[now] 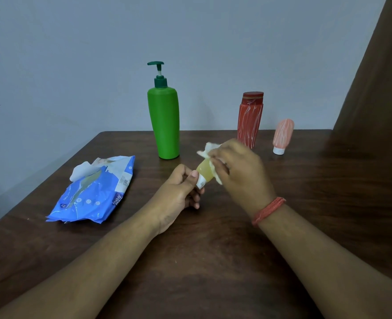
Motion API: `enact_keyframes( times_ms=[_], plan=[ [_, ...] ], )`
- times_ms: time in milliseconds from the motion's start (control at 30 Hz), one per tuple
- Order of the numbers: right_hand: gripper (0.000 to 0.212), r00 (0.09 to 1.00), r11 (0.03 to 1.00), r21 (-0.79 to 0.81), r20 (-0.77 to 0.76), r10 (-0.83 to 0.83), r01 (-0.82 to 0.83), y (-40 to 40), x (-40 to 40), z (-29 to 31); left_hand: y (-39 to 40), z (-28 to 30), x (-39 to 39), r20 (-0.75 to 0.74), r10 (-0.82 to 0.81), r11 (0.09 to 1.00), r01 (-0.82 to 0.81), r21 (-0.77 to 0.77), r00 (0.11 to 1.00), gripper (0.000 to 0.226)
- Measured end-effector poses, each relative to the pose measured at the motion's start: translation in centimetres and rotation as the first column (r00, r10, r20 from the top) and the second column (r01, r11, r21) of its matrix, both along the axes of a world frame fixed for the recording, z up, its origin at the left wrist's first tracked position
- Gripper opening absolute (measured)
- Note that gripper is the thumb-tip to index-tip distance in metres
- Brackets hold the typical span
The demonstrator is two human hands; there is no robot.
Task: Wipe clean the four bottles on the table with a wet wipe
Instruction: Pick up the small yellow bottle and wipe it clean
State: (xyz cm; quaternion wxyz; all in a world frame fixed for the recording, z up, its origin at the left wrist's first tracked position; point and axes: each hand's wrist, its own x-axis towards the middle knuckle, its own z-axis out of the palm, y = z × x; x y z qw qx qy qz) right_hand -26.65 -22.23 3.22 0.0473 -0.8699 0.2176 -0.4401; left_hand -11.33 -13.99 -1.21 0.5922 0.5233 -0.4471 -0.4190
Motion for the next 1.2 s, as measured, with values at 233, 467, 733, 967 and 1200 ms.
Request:
enact_keyframes(
  times_ms=[233, 467, 733, 967, 1200],
  plan=[
    [0.018, 0.994, 0.995, 0.008, 0.059, -0.096, 0.096, -1.4, -0.9, 0.2, 0.1, 0.1, 0.0, 0.008, -0.027, 1.0, 0.027, 0.005, 1.0, 0.024],
    [0.019, 0.984, 0.99, 0.036, 0.111, -0.141, 0.137, -2.0, -1.2, 0.1, 0.4, 0.2, 0.0, 0.038, -0.06, 0.998, 0.06, 0.003, 0.998, 0.021],
    [0.017, 0.992, 0.997, -0.003, 0.091, -0.083, 0.083, -1.7, -1.2, 0.3, 0.5, 0.2, 0.2, 0.029, -0.107, 0.994, 0.107, -0.007, 0.994, 0.02],
    [0.014, 0.995, 0.999, -0.02, 0.091, -0.037, 0.038, -1.3, -1.0, 0.3, 0.5, 0.4, 0.0, -0.005, -0.117, 0.993, 0.117, -0.006, 0.993, 0.021],
    [0.014, 0.998, 0.998, -0.031, 0.035, 0.048, -0.047, -0.6, -0.8, 0.1, 0.7, 0.6, -0.1, -0.051, -0.093, 0.996, 0.092, -0.011, 0.994, 0.019]
  ],
)
